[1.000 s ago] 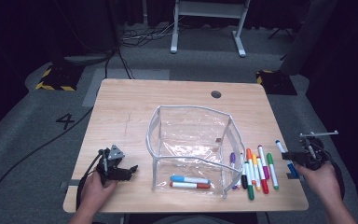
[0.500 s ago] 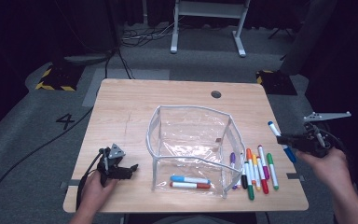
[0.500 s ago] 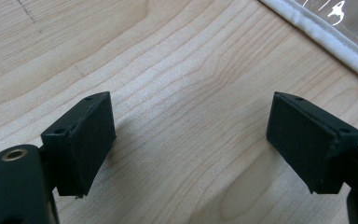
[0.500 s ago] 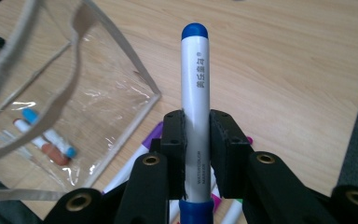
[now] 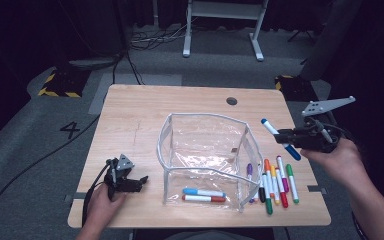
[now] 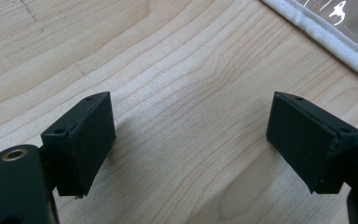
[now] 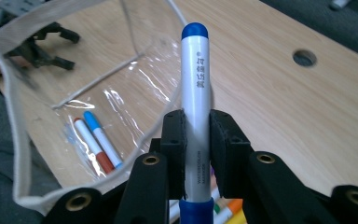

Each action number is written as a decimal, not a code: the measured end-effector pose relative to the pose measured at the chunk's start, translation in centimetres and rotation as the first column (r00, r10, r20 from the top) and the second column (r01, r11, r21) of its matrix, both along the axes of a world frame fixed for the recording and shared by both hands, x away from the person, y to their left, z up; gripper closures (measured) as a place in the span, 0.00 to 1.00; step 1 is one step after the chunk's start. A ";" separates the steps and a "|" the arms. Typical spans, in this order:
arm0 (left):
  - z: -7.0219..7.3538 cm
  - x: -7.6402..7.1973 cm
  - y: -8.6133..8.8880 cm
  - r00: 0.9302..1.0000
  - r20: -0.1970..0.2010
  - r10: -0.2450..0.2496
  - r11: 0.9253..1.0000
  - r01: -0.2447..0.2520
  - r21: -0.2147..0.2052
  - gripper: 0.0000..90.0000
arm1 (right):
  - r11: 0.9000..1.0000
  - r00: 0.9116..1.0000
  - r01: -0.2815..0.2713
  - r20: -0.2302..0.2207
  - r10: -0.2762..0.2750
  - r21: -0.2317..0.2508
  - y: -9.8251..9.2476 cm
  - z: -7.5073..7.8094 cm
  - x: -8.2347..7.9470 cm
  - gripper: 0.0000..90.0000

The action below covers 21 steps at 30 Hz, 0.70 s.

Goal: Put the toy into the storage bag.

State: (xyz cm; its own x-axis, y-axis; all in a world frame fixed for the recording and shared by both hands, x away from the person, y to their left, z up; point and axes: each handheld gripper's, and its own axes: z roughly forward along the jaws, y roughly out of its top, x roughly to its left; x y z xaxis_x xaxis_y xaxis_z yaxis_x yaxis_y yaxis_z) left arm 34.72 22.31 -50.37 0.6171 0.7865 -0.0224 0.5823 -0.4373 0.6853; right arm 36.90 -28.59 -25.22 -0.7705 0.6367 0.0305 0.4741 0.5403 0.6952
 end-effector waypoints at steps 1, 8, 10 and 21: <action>0.0 0.0 0.0 1.000 -0.001 0.000 1.000 0.000 -0.001 0.17 | 1.000 1.000 -0.012 -0.004 0.012 -0.006 0.8 0.3 0.1 0.85; 0.0 0.0 0.0 1.000 0.001 -0.001 1.000 0.001 0.001 0.17 | 0.994 0.995 -0.104 -0.010 0.104 -0.025 4.8 1.3 0.5 0.85; 0.0 0.0 0.0 1.000 0.001 -0.001 1.000 0.001 0.002 0.17 | 0.992 0.992 -0.124 -0.014 0.123 -0.031 5.9 1.4 0.6 0.85; 0.0 -0.1 0.0 1.000 -0.002 0.002 1.000 -0.002 0.000 0.17 | 0.972 0.975 -0.220 -0.057 0.215 -0.081 10.9 0.5 1.8 0.85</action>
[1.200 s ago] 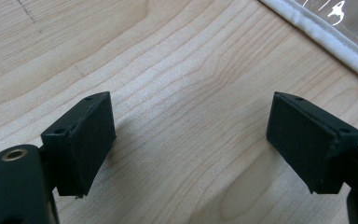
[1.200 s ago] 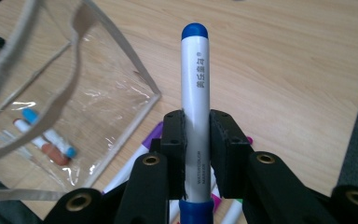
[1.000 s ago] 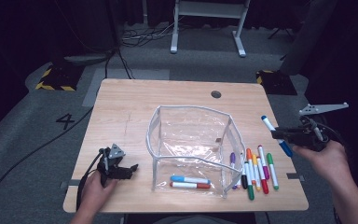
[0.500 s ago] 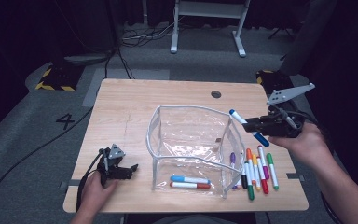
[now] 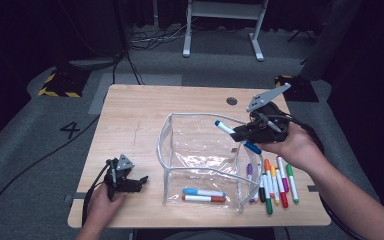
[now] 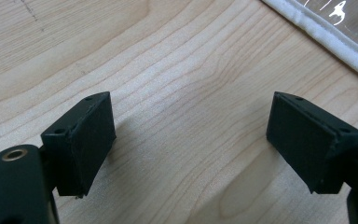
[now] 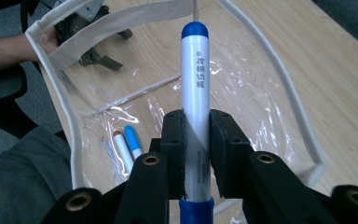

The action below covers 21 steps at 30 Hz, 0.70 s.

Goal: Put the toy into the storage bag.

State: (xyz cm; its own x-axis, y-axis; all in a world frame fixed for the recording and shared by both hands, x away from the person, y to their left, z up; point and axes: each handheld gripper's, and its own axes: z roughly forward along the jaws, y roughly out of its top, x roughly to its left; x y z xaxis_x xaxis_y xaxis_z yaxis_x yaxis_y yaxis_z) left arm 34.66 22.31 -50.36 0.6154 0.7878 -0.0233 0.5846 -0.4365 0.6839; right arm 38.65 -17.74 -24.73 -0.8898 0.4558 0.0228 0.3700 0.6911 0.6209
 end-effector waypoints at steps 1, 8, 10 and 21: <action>0.0 0.0 0.0 1.000 0.000 0.000 1.000 0.000 -0.001 0.17 | 1.000 1.000 -0.009 -0.004 0.009 -0.005 0.4 -0.2 0.1 0.85; 0.0 0.0 0.0 1.000 0.000 0.003 1.000 -0.003 0.000 0.17 | 0.997 0.998 -0.054 -0.039 0.052 -0.050 3.0 -1.8 0.6 0.85; 0.0 -0.1 0.0 1.000 0.000 0.005 1.000 -0.005 0.000 0.17 | 0.996 0.997 -0.065 -0.050 0.062 -0.063 3.6 -2.3 0.8 0.85; 0.0 -0.1 0.1 1.000 0.002 0.003 1.000 -0.003 0.007 0.17 | 0.977 0.981 -0.158 -0.136 0.139 -0.144 7.1 -5.7 0.9 0.85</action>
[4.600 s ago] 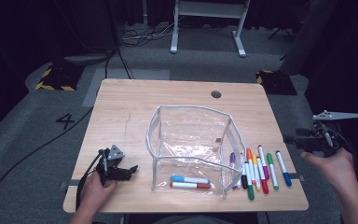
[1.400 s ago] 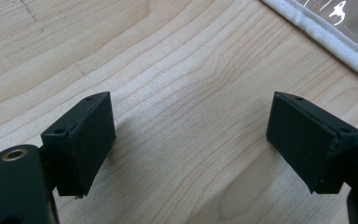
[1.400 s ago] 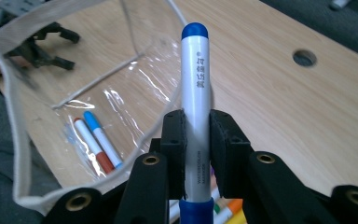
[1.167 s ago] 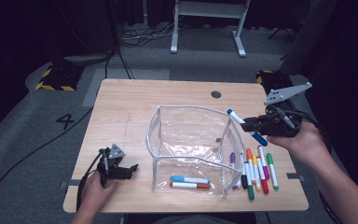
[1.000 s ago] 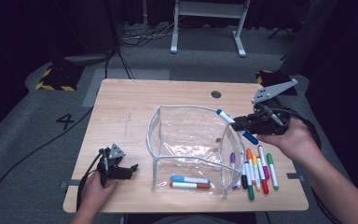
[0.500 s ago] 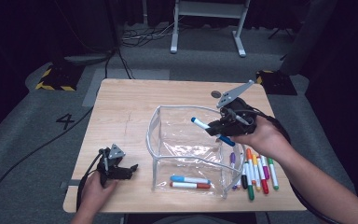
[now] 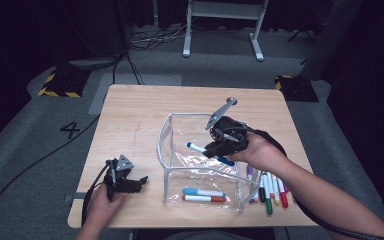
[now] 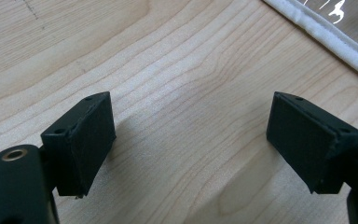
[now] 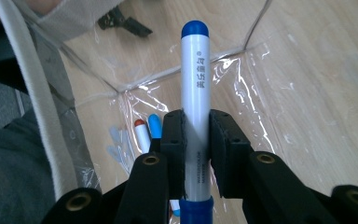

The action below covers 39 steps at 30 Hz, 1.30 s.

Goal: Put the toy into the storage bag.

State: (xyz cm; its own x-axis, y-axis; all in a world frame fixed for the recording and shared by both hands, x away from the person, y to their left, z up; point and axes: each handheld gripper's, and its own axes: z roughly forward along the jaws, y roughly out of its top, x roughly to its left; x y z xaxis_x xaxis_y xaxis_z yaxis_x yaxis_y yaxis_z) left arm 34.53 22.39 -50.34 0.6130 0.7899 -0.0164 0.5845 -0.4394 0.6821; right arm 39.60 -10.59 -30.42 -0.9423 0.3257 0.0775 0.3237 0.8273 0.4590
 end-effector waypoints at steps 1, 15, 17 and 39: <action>0.0 0.0 0.0 1.000 -0.001 0.000 1.000 0.000 0.000 0.17 | 1.000 1.000 -0.009 -0.007 0.009 -0.011 0.2 -0.3 0.0 0.85; 0.0 0.0 0.0 1.000 -0.002 -0.002 1.000 0.002 0.001 0.17 | 0.992 0.994 -0.087 -0.081 0.079 -0.092 2.9 -3.3 -0.4 0.85; 0.0 0.0 0.0 1.000 -0.003 -0.002 1.000 0.002 0.000 0.17 | 0.990 0.992 -0.095 -0.089 0.086 -0.101 3.1 -3.7 -0.3 0.85; 0.0 0.0 0.0 1.000 -0.002 -0.002 1.000 0.002 0.001 0.17 | 0.954 0.969 -0.181 -0.211 0.131 -0.239 5.4 -8.2 0.1 0.85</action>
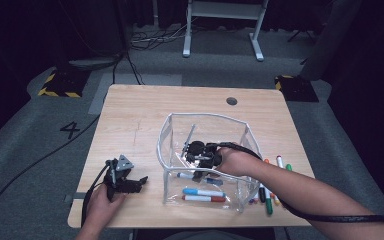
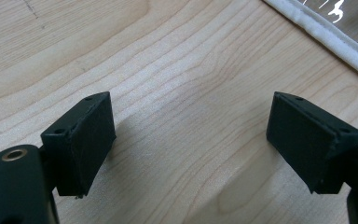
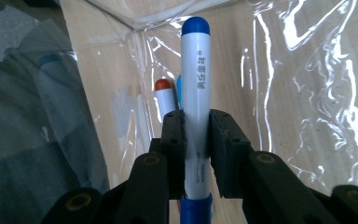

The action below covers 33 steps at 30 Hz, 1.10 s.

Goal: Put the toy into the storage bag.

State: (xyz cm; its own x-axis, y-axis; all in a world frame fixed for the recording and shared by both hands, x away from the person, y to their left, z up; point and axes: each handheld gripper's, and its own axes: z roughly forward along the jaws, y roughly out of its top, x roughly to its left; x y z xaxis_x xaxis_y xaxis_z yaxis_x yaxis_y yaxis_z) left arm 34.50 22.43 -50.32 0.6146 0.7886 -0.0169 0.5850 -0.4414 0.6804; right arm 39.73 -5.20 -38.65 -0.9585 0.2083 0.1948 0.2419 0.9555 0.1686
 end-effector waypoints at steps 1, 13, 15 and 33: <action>0.0 0.0 0.0 1.000 0.000 0.000 1.000 0.000 0.000 0.17 | 1.000 1.000 -0.011 -0.003 0.011 -0.005 0.1 -0.1 0.0 0.85; 0.0 0.0 0.0 1.000 -0.002 0.000 1.000 0.000 -0.003 0.17 | 0.998 0.998 -0.013 -0.056 0.010 -0.063 0.4 -1.4 -0.2 0.85; 0.0 0.0 0.0 1.000 -0.002 0.000 1.000 0.000 -0.002 0.17 | 0.996 0.998 -0.015 -0.058 0.010 -0.083 0.5 -1.7 -0.1 0.85; 0.0 0.0 0.0 1.000 -0.002 -0.001 1.000 0.001 -0.003 0.17 | 0.987 0.988 0.085 -0.113 -0.101 -0.136 0.5 -2.8 0.6 0.72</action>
